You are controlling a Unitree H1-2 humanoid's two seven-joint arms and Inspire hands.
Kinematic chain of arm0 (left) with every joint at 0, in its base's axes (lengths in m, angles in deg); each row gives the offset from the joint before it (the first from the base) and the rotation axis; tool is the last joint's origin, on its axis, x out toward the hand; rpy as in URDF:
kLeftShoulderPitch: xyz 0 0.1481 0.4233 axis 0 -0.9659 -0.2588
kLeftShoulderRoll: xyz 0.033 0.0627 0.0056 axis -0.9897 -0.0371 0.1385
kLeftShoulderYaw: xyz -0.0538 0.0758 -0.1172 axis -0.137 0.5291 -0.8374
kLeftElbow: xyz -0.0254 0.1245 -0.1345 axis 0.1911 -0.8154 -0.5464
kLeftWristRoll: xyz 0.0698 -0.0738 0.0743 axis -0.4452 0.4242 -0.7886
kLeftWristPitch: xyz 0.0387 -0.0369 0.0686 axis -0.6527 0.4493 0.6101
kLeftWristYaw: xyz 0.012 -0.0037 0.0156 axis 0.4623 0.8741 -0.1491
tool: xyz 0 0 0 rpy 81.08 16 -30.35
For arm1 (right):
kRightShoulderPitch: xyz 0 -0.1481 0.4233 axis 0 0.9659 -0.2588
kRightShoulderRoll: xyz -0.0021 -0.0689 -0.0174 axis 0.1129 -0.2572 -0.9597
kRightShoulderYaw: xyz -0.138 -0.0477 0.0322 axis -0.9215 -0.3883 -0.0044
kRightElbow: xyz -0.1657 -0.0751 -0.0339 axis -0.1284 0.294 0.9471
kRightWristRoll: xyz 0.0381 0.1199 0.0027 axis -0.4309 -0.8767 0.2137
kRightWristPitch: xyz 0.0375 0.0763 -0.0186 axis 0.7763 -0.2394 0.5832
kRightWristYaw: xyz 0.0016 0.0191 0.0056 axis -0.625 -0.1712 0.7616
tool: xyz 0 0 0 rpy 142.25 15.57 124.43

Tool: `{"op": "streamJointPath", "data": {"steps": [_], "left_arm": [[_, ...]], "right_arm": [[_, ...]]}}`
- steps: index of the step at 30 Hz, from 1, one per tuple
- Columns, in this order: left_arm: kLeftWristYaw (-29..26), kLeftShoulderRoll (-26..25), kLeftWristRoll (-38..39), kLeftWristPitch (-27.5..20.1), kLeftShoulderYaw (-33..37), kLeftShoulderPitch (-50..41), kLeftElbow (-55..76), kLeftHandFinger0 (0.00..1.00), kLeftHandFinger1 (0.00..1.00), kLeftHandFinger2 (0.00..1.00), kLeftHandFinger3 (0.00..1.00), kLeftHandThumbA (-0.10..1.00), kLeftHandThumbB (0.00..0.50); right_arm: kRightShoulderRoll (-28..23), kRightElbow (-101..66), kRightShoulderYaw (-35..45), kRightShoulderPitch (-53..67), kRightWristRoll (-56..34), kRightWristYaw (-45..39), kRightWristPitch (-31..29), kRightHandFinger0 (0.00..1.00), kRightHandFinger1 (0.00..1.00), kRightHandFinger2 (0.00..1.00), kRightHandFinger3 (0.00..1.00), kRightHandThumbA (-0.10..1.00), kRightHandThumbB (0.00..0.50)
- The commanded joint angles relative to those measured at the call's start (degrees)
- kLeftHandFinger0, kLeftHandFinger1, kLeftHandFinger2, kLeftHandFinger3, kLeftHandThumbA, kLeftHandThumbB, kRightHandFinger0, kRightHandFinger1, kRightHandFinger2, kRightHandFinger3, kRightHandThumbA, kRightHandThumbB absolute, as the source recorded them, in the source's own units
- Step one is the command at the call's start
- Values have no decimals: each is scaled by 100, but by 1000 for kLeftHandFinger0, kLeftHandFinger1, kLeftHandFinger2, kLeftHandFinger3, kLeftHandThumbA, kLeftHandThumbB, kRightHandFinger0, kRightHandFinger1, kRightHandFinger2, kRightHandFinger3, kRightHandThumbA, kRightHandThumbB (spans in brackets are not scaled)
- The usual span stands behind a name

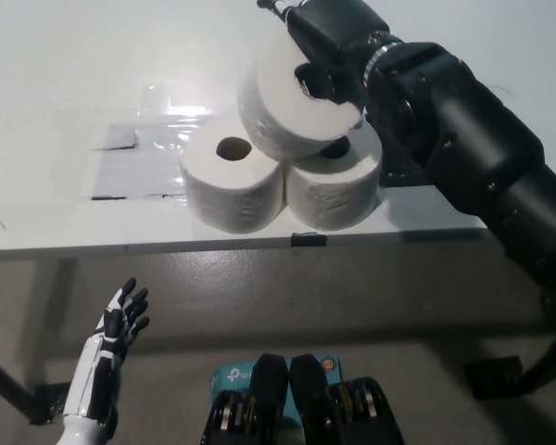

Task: A few rolls of toilet paper are kept infront of the robot and the robot uses its right hand to lift one of the rolls and and places it on top of the other rolls to stack it.

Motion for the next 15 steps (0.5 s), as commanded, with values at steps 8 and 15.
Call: {"op": "streamJointPath", "data": {"steps": [8,15], "left_arm": [[77,-34,33,-81,9,67,165,1000,1000,1000,1000,1000,112],[74,-38,11,-73,16,88,187,1000,1000,1000,1000,1000,74]], "right_arm": [[32,86,231,-786,-594,-2131,707,1000,1000,1000,1000,814,444],[79,420,300,-1052,-735,-2360,615,1000,1000,1000,1000,898,500]]}}
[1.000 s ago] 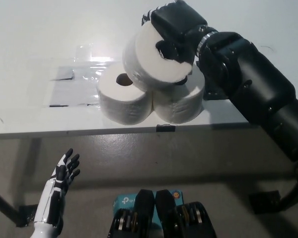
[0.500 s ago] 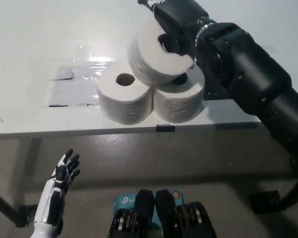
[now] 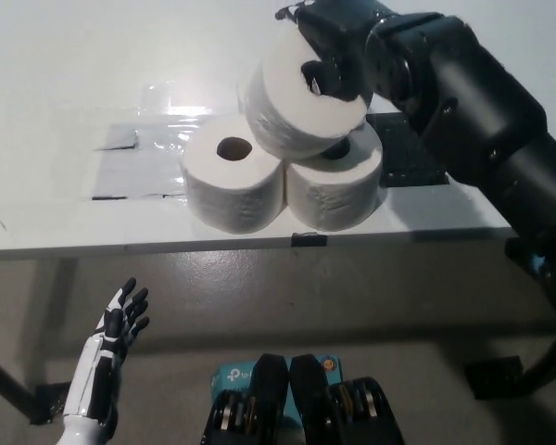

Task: A few rolls of toilet paper are kept infront of the robot and the robot uses its right hand to lift one of the rolls and and places it on top of the other rolls to stack it.

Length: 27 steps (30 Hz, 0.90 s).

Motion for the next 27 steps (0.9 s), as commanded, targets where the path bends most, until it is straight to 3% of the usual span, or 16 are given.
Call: {"op": "streamJointPath", "data": {"steps": [1,6,8,12,18,21,25,27], "left_arm": [[80,-45,14,-118,16,68,179,1000,1000,1000,1000,1000,52],[83,-49,3,-68,26,61,197,1000,1000,1000,1000,1000,39],[79,-41,12,11,23,68,202,1000,1000,1000,1000,1000,111],[86,-47,-12,-18,41,104,155,1000,1000,1000,1000,1000,125],[81,-63,-40,-54,52,138,147,1000,1000,1000,1000,1000,84],[39,-63,-152,-111,70,146,169,1000,1000,1000,1000,1000,19],[21,-75,-229,-200,78,157,127,1000,1000,1000,1000,1000,27],[50,-59,-146,-95,60,164,150,1000,1000,1000,1000,1000,60]], "right_arm": [[73,170,157,-596,-379,-736,147,1000,1000,1000,1000,899,500],[50,114,291,-788,-497,-779,131,1000,1000,1000,1000,968,500],[73,199,394,-921,-594,-797,138,1000,1000,1000,1000,1000,500],[110,392,474,-1174,-708,-807,101,1000,1000,1000,1000,974,500],[235,608,512,-1473,-737,-750,125,1000,1000,1000,1000,941,500],[272,675,457,-1592,-706,-768,120,1000,1000,1000,1000,973,500],[247,805,440,-1733,-699,-706,28,1000,1000,1000,1000,1000,500],[195,851,485,-1799,-731,-669,9,1000,1000,1000,1000,1000,500]]}}
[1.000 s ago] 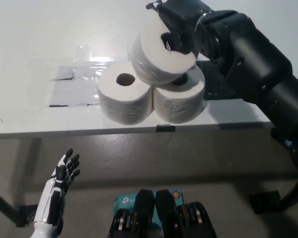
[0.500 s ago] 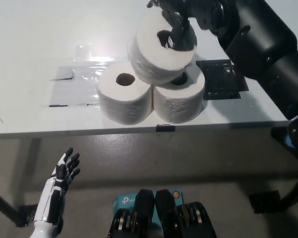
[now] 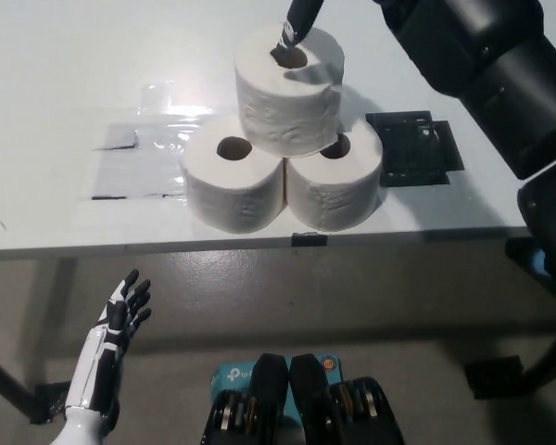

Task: A few rolls of toilet paper are kept infront of the robot and the robot uses its right hand to lift one of the rolls and and places it on top of the other rolls to stack it.

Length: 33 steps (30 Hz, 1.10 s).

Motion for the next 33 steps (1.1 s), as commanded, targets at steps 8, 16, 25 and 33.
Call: {"op": "streamJointPath", "data": {"steps": [8,16,25,33], "left_arm": [[81,-14,52,10,7,77,173,1000,1000,1000,1000,1000,92],[67,-39,123,22,-92,283,49,1000,1000,1000,1000,1000,157],[24,-57,171,-143,-207,292,-205,1000,1000,1000,1000,1000,122],[-2,7,260,-211,-253,531,-472,1000,1000,1000,1000,1000,165]], "right_arm": [[-1475,-3342,1019,-150,-253,-438,782,1000,1000,1000,1000,1000,444],[-2592,-7080,3621,1206,-1857,-185,1229,1000,1000,1000,1000,1000,424],[-2236,-10686,6315,4133,-3456,1341,1312,1000,1000,1000,1000,1000,475],[-795,-10686,6190,7046,-4062,3276,-2007,1000,1000,1000,1000,1000,455]]}}
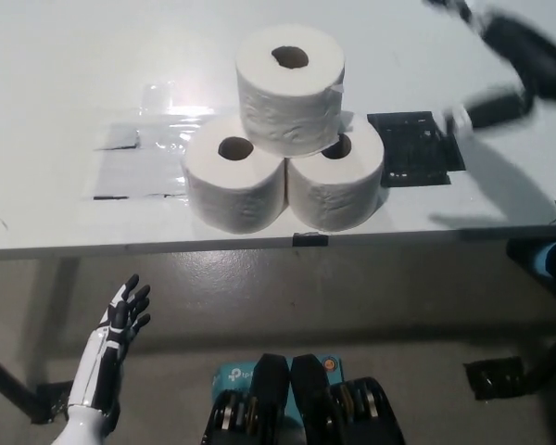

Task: A few rolls of toilet paper are kept infront of the robot and the robot uses its right hand to lift one of the rolls and and places it on top of the other rolls to stack it.

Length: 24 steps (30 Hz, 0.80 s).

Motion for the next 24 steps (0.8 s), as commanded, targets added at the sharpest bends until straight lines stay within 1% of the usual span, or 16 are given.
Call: {"op": "streamJointPath", "data": {"steps": [1,2,3,4,5,6,8,10,12,14,15,17,18,20,22,24], "left_arm": [[1,-4,288,-295,-196,472,-176,1000,1000,1000,1000,1000,163],[-1,-8,335,-261,-232,541,-183,1000,1000,1000,1000,1000,189],[0,-7,349,-248,-241,549,-179,1000,1000,1000,1000,1000,195],[3,-9,365,-256,-252,548,-182,1000,1000,1000,1000,1000,193],[23,-6,425,-266,-270,624,-226,1000,1000,1000,1000,1000,192],[43,11,497,-251,-284,667,-242,1000,1000,1000,1000,1000,222],[84,13,567,-252,-293,648,-234,1000,1000,1000,1000,1000,214],[92,3,554,-229,-286,548,-155,1000,1000,1000,1000,1000,216],[91,-12,519,-210,-269,445,-65,1000,1000,1000,1000,1000,222],[52,-41,403,-272,-245,393,-34,1000,1000,1000,1000,1000,243],[58,-47,406,-271,-242,399,-23,1000,1000,1000,1000,1000,241],[23,-45,323,-244,-223,449,4,1000,1000,1000,1000,1000,219],[25,-58,292,-238,-210,404,59,1000,1000,1000,1000,1000,208],[21,-59,306,-143,-224,353,144,1000,1000,1000,1000,1000,230],[18,-84,263,-149,-225,341,178,1000,1000,1000,1000,1000,234],[29,-101,250,-169,-226,356,180,1000,1000,1000,1000,1000,234]], "right_arm": [[529,-4793,2952,2382,-3143,3274,-2554,1000,1000,1000,1000,1000,439],[832,-4672,2654,2747,-3354,3246,-2971,1000,1000,1000,1000,1000,359],[902,-4623,2577,2863,-3399,3219,-3103,1000,1000,1000,1000,1000,341],[1060,-4430,2445,3026,-3303,3135,-3232,1000,1000,1000,1000,1000,339],[1411,-4121,2248,3209,-2771,3140,-3362,1000,1000,1000,1000,1000,367],[1655,-3829,1988,3413,-2351,3073,-3375,1000,1000,1000,1000,1000,287],[1904,-3434,1759,3634,-2204,2952,-3252,1000,1000,1000,1000,1000,353],[2131,-2510,1589,3843,-2090,2865,-3539,1000,1000,1000,1000,1000,294],[2349,-1752,1555,3977,-2035,2818,-3405,1000,1000,1000,1000,1000,368],[2431,-807,1446,3932,-1877,2790,-3492,1000,1000,1000,1000,1000,311],[2444,-582,1422,3914,-1788,2809,-3528,1000,1000,1000,1000,1000,304],[2403,103,1310,3783,-1439,2908,-3640,1000,1000,1000,1000,1000,227],[2411,316,1260,3775,-1403,2875,-3578,1000,1000,1000,1000,1000,249],[2432,595,1199,3773,-1323,2839,-3328,1000,1000,1000,1000,1000,320],[2402,993,1157,3744,-1293,2895,-3448,1000,1000,1000,1000,1000,292],[2355,1261,1129,3760,-1268,2954,-3637,1000,1000,1000,1000,1000,234]]}}
